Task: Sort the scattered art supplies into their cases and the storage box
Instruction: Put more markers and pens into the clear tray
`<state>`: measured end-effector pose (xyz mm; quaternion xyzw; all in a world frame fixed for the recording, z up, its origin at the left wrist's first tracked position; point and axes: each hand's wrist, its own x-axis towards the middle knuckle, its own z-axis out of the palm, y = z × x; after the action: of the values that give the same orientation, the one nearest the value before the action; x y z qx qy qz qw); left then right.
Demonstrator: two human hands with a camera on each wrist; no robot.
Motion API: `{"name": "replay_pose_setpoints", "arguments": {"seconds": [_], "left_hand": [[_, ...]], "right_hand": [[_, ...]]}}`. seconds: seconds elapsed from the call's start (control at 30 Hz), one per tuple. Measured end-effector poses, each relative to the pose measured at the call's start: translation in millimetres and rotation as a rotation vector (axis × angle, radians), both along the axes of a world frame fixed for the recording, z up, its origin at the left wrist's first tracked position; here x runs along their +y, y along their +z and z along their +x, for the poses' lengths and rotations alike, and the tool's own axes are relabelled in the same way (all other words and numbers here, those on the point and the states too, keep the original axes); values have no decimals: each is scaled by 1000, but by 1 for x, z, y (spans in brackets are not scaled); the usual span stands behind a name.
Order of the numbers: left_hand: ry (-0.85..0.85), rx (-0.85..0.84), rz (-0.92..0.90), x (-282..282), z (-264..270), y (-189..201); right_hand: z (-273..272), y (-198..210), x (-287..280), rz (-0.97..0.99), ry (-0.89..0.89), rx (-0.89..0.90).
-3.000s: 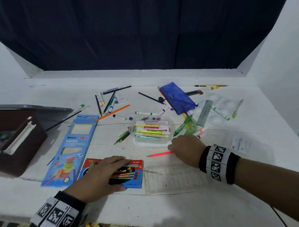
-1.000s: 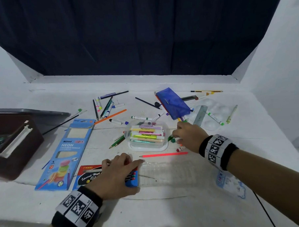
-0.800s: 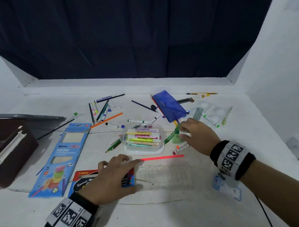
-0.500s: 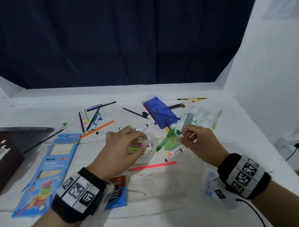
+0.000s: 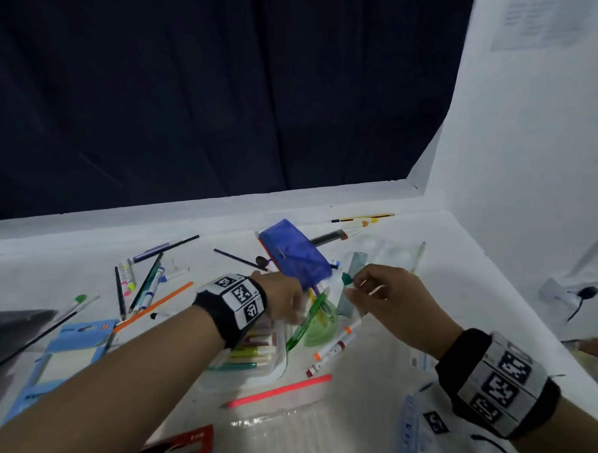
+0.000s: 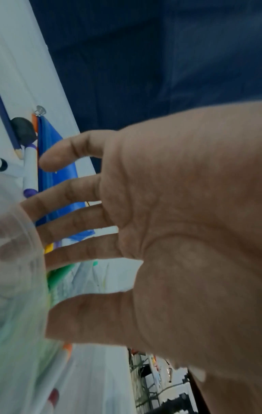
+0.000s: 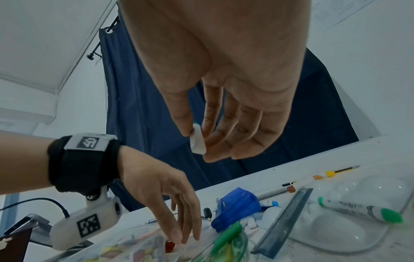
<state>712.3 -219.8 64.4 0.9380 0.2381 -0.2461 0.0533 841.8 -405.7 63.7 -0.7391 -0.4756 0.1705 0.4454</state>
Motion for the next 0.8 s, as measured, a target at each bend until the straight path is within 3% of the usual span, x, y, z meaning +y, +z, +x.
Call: {"name": "replay_pose_setpoints", "arguments": {"seconds": [0.27,0.37,0.53,0.8], "left_hand": [[14,85,47,16,23,-27],[14,41,43,17,24,-30],[58,-240,-43,20,13,-10],[350,-1007,-440,-14,-66,45]], "right_hand": [[18,-7,17,-61,66,-54],[22,-8,18,-69,79,-48],[18,-7,19,-81,98,20],[-10,1,17,-9,167,357]]}}
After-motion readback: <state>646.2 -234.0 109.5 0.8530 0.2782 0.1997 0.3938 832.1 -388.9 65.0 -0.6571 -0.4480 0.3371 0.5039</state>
